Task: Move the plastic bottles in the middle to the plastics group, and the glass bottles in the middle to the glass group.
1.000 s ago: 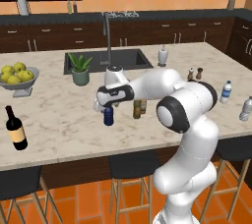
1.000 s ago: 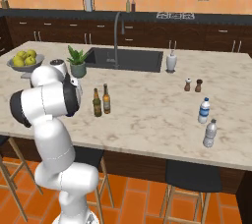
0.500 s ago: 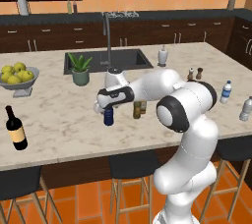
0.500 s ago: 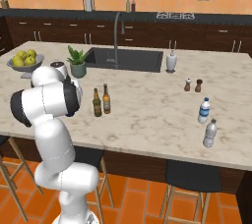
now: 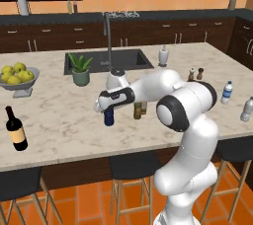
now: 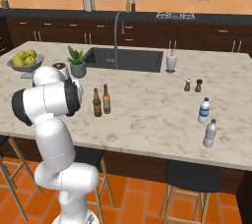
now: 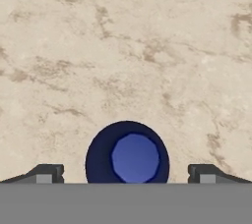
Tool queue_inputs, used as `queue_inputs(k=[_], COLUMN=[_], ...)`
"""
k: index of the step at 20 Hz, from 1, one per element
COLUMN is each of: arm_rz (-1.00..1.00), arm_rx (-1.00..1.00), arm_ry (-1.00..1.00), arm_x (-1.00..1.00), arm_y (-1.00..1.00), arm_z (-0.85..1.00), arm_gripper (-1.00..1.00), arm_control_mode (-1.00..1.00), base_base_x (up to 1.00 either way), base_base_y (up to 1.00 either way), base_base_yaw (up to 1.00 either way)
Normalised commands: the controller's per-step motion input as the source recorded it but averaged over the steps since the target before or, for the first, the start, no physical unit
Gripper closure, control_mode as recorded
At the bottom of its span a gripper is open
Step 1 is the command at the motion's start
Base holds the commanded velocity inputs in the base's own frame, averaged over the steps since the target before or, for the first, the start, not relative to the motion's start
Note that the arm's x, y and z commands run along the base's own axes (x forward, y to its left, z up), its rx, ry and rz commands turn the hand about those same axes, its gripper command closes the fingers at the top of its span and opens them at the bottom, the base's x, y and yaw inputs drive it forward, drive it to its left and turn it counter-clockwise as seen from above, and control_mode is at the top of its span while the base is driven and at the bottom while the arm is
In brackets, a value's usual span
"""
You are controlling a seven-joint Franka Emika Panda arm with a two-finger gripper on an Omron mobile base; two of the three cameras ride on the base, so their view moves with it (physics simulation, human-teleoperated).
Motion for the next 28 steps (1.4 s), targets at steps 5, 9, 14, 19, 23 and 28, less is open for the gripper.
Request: queue_inputs(k=[5, 9, 14, 19, 23, 28], arm_rz=[0.00, 0.00, 0.00, 0.00, 0.00, 0.00], arm_rx=[0.01, 0.01, 0.00, 0.00, 0.00, 0.00], arm_ry=[-0.01, 0.00, 0.00, 0.00, 0.01, 0.00], arm_x=[0.05, 0.00, 0.00, -0.02, -0.62, -0.93], arm_y=[0.00, 0.00, 0.00, 0.00, -0.07, -0.20], arm_z=[-0.06, -0.10, -0.09, 0.00, 0.14, 0.18], arm_gripper=[-1.00, -1.00, 1.00, 1.00, 1.00, 1.00], arm_control_mode=[-1.00, -1.00, -1.00, -1.00, -1.00, -1.00], base_base_x=[0.00, 0.00, 0.00, 0.00, 0.00, 0.00], base_base_y=[0.00, 0.00, 0.00, 0.00, 0.00, 0.00], base_base_yaw=[0.00, 0.00, 0.00, 0.00, 0.00, 0.00])
